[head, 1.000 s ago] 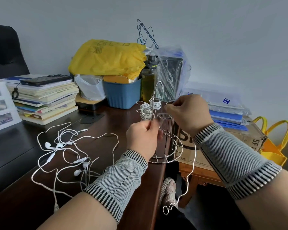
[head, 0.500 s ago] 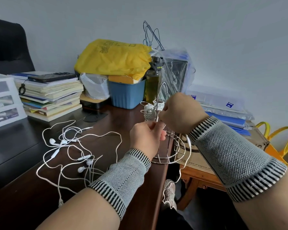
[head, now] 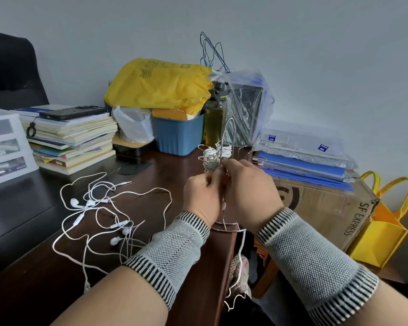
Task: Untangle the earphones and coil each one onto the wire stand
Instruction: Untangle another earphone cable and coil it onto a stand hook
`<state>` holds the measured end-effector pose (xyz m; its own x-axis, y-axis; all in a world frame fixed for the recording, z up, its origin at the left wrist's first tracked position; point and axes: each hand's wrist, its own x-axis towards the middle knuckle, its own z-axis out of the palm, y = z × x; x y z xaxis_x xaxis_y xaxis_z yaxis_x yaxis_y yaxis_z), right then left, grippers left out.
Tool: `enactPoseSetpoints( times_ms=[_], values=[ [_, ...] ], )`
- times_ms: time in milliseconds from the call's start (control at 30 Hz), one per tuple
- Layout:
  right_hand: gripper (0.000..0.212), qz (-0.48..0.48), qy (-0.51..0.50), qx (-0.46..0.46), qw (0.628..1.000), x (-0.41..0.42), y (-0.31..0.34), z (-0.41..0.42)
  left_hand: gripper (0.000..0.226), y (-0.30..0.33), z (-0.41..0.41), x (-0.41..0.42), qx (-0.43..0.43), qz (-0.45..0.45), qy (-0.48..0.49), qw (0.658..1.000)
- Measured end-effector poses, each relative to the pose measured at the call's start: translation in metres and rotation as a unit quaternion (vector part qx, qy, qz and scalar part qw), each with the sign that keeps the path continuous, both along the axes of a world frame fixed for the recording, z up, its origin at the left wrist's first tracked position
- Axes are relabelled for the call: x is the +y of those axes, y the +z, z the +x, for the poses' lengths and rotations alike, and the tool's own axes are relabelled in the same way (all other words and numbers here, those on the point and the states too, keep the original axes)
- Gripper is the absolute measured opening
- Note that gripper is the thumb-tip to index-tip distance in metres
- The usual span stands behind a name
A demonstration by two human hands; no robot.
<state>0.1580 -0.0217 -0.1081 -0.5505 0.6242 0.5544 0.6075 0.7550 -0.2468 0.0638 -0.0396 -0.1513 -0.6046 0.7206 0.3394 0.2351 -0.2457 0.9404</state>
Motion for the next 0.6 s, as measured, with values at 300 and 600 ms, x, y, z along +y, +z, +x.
enactPoseSetpoints(
  times_ms=[300, 600],
  values=[
    [0.037, 0.133, 0.032, 0.114, 0.984, 0.0, -0.023, 0.014, 0.05, 0.007, 0.003, -0.003, 0.005, -0.017, 0.02, 1.0],
    [0.021, -0.071, -0.01, 0.235, 0.969, 0.027, -0.047, 0.04, 0.018, 0.0, 0.005, -0.003, 0.019, -0.039, 0.035, 0.998]
  ],
)
